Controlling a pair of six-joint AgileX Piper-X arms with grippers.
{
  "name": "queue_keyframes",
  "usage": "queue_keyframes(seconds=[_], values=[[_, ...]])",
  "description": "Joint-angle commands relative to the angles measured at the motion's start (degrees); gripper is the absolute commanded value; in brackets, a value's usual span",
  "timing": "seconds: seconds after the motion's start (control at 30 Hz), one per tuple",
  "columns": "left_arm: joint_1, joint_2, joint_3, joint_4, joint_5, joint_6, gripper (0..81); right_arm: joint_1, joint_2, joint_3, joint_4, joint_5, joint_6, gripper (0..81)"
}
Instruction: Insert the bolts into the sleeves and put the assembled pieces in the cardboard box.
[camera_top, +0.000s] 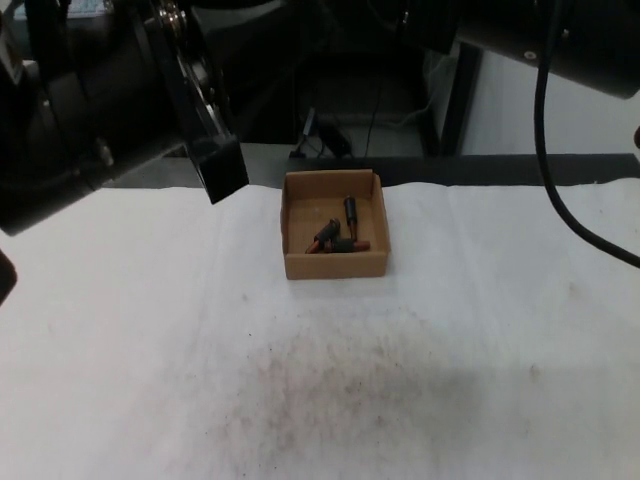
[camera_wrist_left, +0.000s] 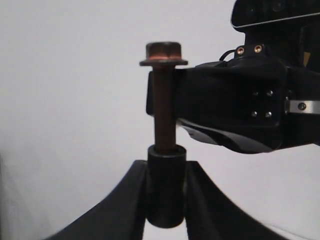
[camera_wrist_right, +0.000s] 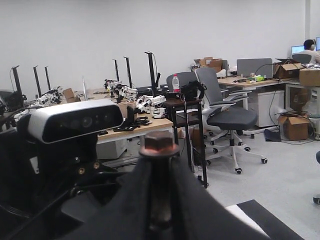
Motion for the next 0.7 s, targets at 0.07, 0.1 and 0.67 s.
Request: queue_keyframes(seconds=[0.07, 0.1, 0.67], values=[[0.1, 0.1, -0.5, -1.3, -2.2, -0.5, 0.3, 0.5, -0.2, -0.5, 0.2, -2.1, 0.4, 0.8], [0.1, 0.1, -0.5, -1.3, -2.2, -0.4, 0.3, 0.5, -0.2, -0.5, 0.2, -2.1, 0.4, 0.8], [2.8, 0.1, -0.6, -2.8, -3.1, -0.4, 0.3, 0.5, -0.2, -0.5, 0.2, -2.1, 0.4, 34.0]])
